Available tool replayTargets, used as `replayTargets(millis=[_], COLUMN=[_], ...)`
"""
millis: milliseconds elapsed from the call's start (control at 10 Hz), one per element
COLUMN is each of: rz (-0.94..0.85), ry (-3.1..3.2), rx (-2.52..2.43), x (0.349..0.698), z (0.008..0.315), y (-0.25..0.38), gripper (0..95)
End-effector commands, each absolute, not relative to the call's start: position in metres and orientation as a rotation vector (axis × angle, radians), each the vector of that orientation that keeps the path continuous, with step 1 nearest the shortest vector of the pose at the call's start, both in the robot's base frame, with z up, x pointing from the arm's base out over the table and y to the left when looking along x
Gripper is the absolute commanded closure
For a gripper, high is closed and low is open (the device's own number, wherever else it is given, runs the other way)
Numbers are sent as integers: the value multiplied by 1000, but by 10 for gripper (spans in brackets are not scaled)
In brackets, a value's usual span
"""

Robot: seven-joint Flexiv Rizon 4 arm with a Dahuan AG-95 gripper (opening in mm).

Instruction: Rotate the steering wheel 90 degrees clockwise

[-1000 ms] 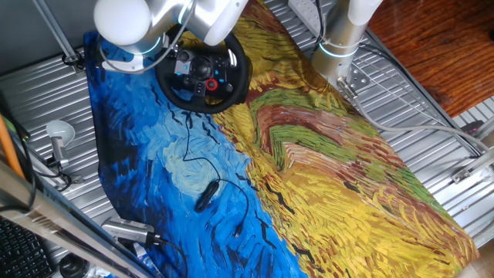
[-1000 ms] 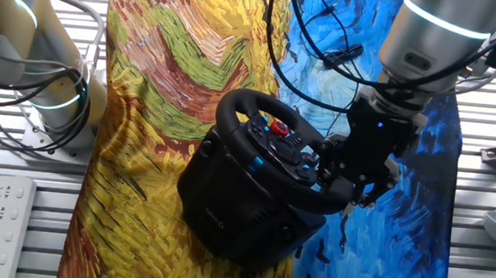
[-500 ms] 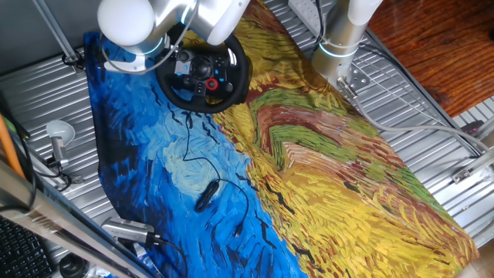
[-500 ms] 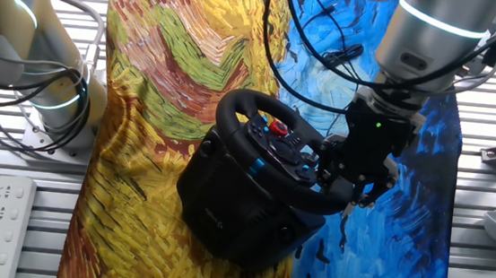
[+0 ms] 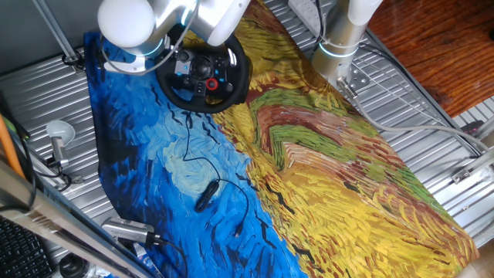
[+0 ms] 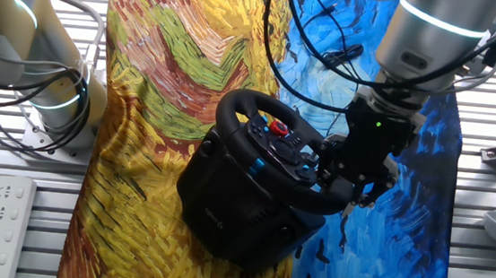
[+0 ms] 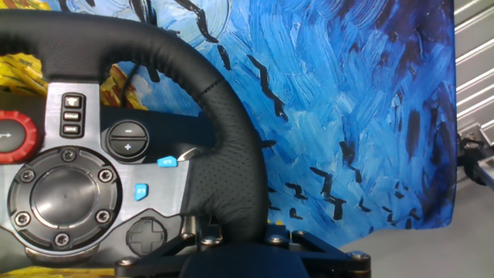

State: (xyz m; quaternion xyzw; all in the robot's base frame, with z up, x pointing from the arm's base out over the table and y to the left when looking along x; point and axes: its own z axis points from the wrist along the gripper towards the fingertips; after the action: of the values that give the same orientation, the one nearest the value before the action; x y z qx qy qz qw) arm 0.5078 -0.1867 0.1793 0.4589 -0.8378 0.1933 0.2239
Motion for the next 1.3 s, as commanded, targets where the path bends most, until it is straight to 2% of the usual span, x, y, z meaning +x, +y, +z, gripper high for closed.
replayTargets(millis=[100,1300], rz=[543,610], ry=[-2306,-2314], rx=[1255,1182], x=[507,501], z=[181,189], y=[-188,-193], gripper=[950,950])
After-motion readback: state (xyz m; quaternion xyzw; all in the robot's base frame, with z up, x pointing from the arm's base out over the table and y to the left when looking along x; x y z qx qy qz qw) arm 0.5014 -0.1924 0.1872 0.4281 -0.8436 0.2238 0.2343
